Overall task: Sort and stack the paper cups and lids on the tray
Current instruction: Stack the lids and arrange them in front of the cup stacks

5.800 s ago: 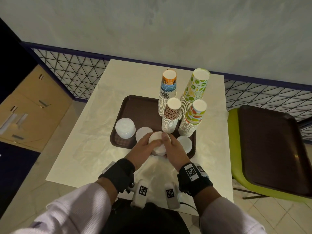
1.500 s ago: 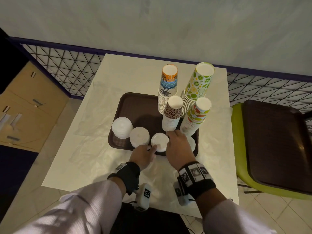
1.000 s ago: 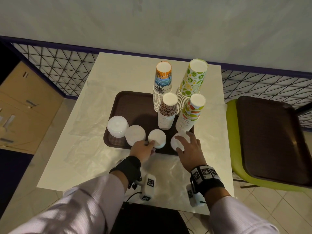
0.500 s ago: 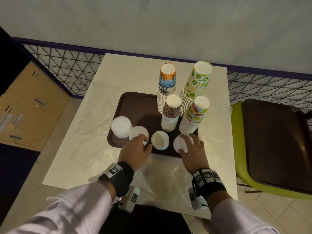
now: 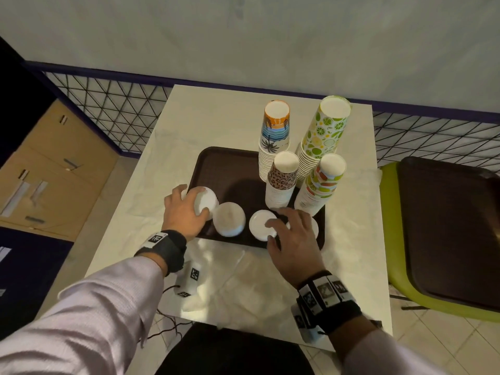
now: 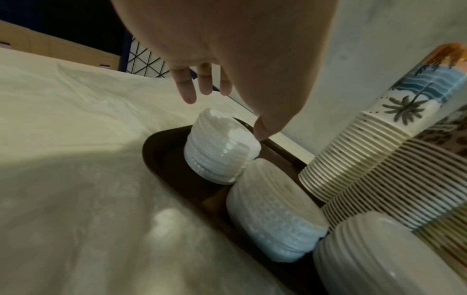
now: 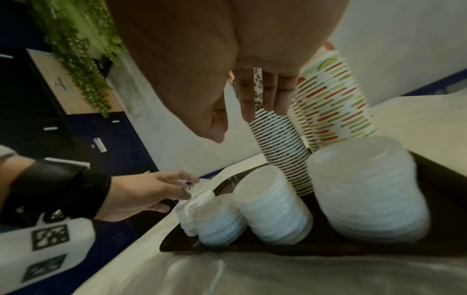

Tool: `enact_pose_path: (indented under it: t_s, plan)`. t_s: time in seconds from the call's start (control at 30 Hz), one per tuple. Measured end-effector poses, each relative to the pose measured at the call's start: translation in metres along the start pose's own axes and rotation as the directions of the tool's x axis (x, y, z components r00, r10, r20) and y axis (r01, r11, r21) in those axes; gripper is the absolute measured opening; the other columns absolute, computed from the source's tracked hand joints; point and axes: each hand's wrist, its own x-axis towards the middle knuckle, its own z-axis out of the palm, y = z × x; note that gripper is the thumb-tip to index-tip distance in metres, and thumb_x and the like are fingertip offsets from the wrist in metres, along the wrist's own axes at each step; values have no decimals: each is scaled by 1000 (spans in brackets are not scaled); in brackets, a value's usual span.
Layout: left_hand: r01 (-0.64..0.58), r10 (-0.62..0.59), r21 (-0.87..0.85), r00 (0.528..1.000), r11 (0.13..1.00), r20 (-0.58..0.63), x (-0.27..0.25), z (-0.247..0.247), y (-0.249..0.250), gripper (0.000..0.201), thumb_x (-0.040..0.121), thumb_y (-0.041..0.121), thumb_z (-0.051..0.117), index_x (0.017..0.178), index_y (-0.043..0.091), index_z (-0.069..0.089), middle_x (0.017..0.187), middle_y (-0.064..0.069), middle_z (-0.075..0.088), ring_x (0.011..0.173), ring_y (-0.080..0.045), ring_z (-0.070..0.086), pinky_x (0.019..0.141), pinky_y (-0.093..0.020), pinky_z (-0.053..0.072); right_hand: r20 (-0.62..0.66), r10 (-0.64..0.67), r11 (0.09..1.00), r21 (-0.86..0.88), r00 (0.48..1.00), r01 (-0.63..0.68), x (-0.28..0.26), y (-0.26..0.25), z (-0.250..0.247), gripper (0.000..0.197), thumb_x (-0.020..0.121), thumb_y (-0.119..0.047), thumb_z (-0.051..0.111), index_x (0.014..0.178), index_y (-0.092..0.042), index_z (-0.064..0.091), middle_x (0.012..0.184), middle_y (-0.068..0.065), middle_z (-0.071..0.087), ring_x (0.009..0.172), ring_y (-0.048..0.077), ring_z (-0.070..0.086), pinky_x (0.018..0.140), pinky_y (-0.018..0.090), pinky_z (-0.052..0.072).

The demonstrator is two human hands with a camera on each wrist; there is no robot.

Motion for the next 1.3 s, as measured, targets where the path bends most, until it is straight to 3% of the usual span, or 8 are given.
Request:
enact_pose_path:
  t_s: [0.27,0.6,0.7,0.8,0.9,1.03,1.2,1.3]
  plan:
    - [-53,43,84,993,995,114,7,5,-16,45,99,30,62,143,30,54,159,-13,32,140,-41,35,116,-50,38,-18,289,953,-92,957,-289,-9,42,10,32,77,-14,74,109,-15,69,125,14,56,108,39,50,87,46,49]
    - [11,-12,9,992,1000,124,5,5,-16,38,88,33,76,121,24,60,138,-12,35,126,-39,44,105,-41,44,71,343,932,-152,937,-330,-22,57,17,29,79,-16,76,108,-19,70,133,13,53,110,37,51,82,47,55]
    - [19,-22,25,994,999,105,4,1,-12,51,82,39,81,119,23,51,137,-12,34,126,-39,40,102,-42,45,-29,272,953,-134,962,-273,-18,44,11,29,79,-19,75,106,-16,69,128,16,54,108,37,49,86,44,48]
    - [-52,50,24,996,998,69,4,-1,-11,71,75,42,86,131,25,45,145,-12,29,133,-40,33,107,-49,44,-52,154,986,-53,987,-157,-5,7,6,25,81,-17,70,106,-15,69,126,14,54,111,34,49,91,43,45]
    - [-137,136,0,984,991,115,8,-2,-11,85,74,39,88,145,32,42,158,-10,24,145,-41,24,113,-58,41,145,5,1000,18,989,-8,12,-35,13,28,89,-22,61,117,-20,64,135,6,49,121,27,45,99,39,46]
    - [-178,169,37,969,983,180,16,3,-18,90,81,45,82,156,38,32,166,-8,21,153,-35,19,120,-55,37,424,-38,996,-58,905,69,38,-64,42,41,95,-23,59,136,-21,56,154,8,34,141,31,31,114,48,36]
    - [-233,181,225,956,946,232,18,12,-24,91,89,50,71,162,37,18,157,-11,26,143,-38,31,113,-49,45,531,30,964,-239,847,116,53,-67,73,40,96,-21,54,135,-13,57,154,14,33,144,39,29,119,53,25]
    - [-232,170,235,952,944,254,20,14,-29,92,87,54,70,162,35,19,152,-12,24,139,-38,31,110,-49,46,520,54,947,-298,852,122,51,-64,81,40,95,-20,54,134,-12,56,150,16,37,140,38,35,122,56,16]
